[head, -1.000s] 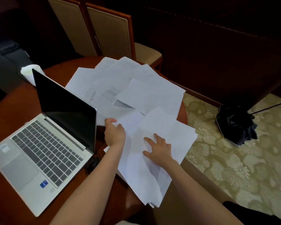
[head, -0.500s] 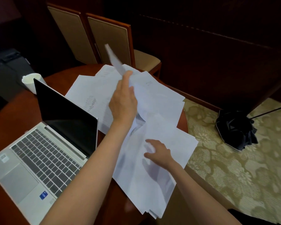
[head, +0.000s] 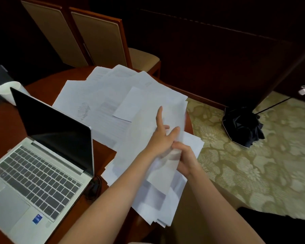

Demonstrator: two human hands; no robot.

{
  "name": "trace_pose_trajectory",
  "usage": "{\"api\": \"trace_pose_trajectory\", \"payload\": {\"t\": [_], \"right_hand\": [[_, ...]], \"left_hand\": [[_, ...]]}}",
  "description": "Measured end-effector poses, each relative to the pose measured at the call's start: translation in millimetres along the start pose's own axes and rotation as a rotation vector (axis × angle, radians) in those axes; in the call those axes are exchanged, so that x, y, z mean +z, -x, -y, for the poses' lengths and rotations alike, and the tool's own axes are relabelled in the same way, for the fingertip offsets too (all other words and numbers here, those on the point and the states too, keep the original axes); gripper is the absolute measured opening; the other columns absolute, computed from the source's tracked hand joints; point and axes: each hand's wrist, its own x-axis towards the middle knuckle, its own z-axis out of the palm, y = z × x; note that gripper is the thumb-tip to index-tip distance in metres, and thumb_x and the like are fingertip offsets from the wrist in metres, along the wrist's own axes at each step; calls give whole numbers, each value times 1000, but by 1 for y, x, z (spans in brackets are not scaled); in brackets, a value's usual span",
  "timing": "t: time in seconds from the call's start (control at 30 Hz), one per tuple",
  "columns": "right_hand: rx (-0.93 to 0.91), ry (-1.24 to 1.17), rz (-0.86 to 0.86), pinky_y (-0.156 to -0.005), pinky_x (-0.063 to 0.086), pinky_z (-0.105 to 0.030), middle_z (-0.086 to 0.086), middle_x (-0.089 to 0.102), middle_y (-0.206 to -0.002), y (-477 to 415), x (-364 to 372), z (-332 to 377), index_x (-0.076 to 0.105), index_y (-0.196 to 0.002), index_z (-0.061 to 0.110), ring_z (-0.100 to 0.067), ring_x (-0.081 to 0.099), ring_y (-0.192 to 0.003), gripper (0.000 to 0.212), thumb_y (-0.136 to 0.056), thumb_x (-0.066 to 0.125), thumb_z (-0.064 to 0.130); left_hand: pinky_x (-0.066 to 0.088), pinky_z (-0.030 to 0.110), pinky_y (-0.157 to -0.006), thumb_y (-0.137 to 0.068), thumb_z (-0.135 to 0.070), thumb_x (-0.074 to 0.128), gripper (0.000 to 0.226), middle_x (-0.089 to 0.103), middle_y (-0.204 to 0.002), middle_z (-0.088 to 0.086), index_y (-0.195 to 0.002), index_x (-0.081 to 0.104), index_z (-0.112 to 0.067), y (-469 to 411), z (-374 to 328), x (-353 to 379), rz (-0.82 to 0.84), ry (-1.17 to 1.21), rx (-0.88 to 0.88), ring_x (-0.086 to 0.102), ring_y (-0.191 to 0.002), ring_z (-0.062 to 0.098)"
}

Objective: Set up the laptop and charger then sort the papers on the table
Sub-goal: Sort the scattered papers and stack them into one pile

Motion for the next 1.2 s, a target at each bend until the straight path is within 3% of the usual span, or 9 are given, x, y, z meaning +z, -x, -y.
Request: {"api": "trace_pose_trajectory", "payload": {"t": [0.1,0.23,0.43,0.53,0.63,0.7,1.0,1.1,1.2], "right_hand": [[9,284,-405,-70,55,-37,-15,66,-89,4,-9,-15,65,-97,5,-31,65,-83,26,-76,57,-8],[171,700,-625,-55,44,-25,-4,63,-81,15,-18,-36,63,-110,3,-21,59,-74,28,-81,62,5],[90,906,-786,-69,45,-24,-4,56,-107,37,-17,-54,44,-107,9,-19,53,-90,39,-78,70,15],[30,1125,-1039,-94,40,-34,-10,44,-127,41,-23,-62,38,-125,5,-27,44,-117,66,-76,73,31],[178,757,-1017,-108,31,-42,-15,34,-143,35,-32,-61,22,-142,1,-32,33,-133,91,-78,71,42],[204,473,-936,-106,35,-42,-13,34,-145,30,-34,-61,20,-144,2,-32,38,-131,88,-80,69,40],[132,383,-934,-101,38,-39,-10,38,-142,20,-36,-73,22,-145,8,-31,43,-126,74,-86,62,27],[79,526,-1048,-89,47,-35,-10,52,-127,23,-36,-76,44,-131,5,-30,54,-113,55,-81,61,21],[3,419,-1101,-61,46,-25,-3,64,-92,36,-37,-70,61,-104,7,-18,59,-77,24,-80,59,11]], "left_hand": [[49,17,-71,-96,-32,47,69,43,-138,11,-144,-2,-45,-3,16,7,80,96,-125,59,-91,17],[41,35,-101,-93,-13,51,63,39,-140,12,-144,19,-28,-4,40,0,-77,-154,-98,45,-123,25],[31,45,-105,-90,-27,55,66,36,-141,18,-145,21,-13,-9,83,-32,-200,-618,-380,36,-129,35],[29,45,-106,-90,-29,54,60,39,-138,19,-140,29,-6,-7,96,-36,-228,-640,-421,38,-127,36],[26,43,-106,-89,-34,52,53,42,-132,19,-130,40,-3,-6,103,-42,-272,-689,-420,40,-124,36],[27,43,-106,-90,-37,49,54,42,-131,21,-129,42,0,-6,105,-47,-285,-698,-440,39,-123,37],[29,43,-107,-99,-32,32,53,24,-143,19,-141,23,1,5,87,-37,51,-761,-469,26,-133,37],[33,40,-105,-97,-32,39,61,22,-146,17,-143,17,2,8,78,-26,143,-726,-490,28,-134,34],[31,37,-106,-94,-33,45,68,19,-148,16,-146,13,-2,8,75,-29,226,-676,-500,26,-136,33]]}}
